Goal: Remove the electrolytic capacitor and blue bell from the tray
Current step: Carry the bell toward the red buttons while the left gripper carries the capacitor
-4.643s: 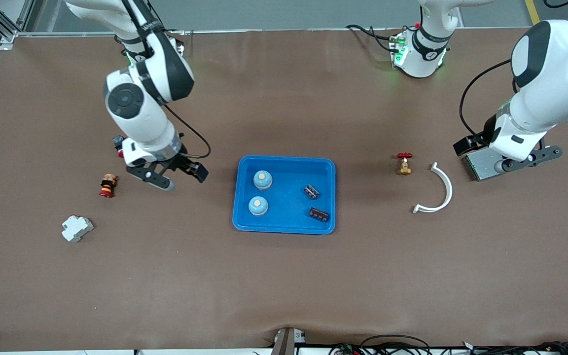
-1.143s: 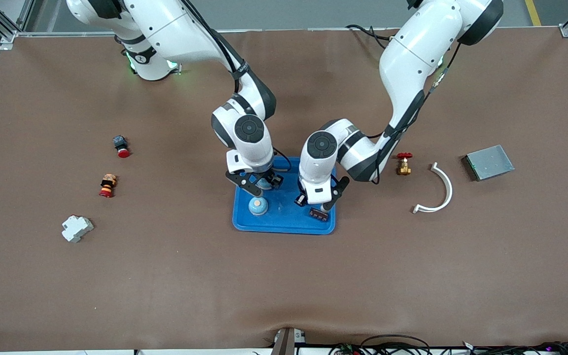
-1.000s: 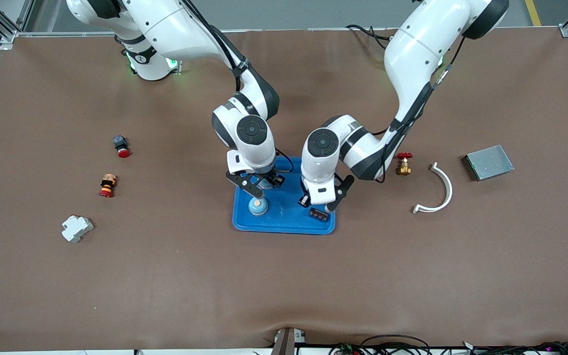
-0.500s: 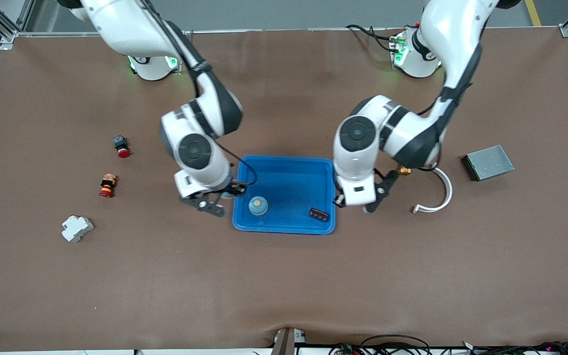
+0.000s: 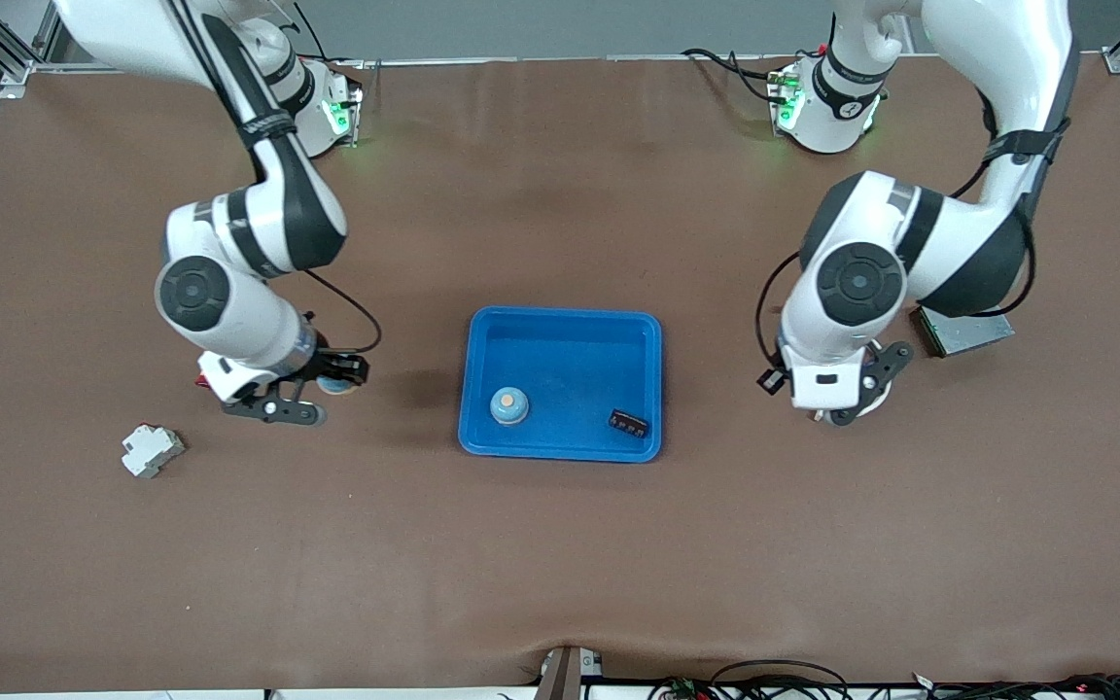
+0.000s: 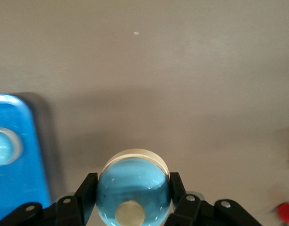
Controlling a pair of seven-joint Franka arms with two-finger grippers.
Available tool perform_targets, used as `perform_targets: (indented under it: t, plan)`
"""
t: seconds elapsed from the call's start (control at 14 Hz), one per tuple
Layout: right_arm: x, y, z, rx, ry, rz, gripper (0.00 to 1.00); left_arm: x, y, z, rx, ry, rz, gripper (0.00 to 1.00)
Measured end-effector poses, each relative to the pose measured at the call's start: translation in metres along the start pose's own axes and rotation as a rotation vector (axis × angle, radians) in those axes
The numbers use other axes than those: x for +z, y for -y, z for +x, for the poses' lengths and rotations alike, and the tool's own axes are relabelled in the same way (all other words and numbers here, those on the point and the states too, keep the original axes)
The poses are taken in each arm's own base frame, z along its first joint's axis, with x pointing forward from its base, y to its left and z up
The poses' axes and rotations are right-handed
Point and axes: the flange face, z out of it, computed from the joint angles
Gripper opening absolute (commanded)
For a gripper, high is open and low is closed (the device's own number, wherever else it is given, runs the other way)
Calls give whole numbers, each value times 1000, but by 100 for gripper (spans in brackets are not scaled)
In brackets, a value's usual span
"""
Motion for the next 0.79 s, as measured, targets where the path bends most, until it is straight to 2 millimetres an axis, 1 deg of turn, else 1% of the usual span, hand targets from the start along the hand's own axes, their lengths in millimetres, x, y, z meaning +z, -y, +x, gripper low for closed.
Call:
perform_targets:
  t: [0.14,0.29,0.36,0.43,0.5,0.64,0.71,0.79]
  plan:
    - [18,-38,-6,-38,-13,5,0,11,28,24,49,18,26,0]
    - [37,-65,-14,-67,-27,8,0,22,59,52,99,39,45,0]
    - [46,-76,-18,-78,-34,8,0,25,72,61,109,58,45,0]
    - [54,-84,-22,-83,-40,8,0,27,81,62,106,92,39,0]
    - [61,-89,-27,-86,-46,8,0,27,86,57,102,135,37,0]
    - [72,-92,-34,-97,-66,9,0,17,91,43,106,181,49,0]
    - [76,-96,-36,-99,-76,9,0,13,93,40,107,184,51,0]
    - [78,-102,-36,-104,-79,9,0,12,95,41,104,185,51,0]
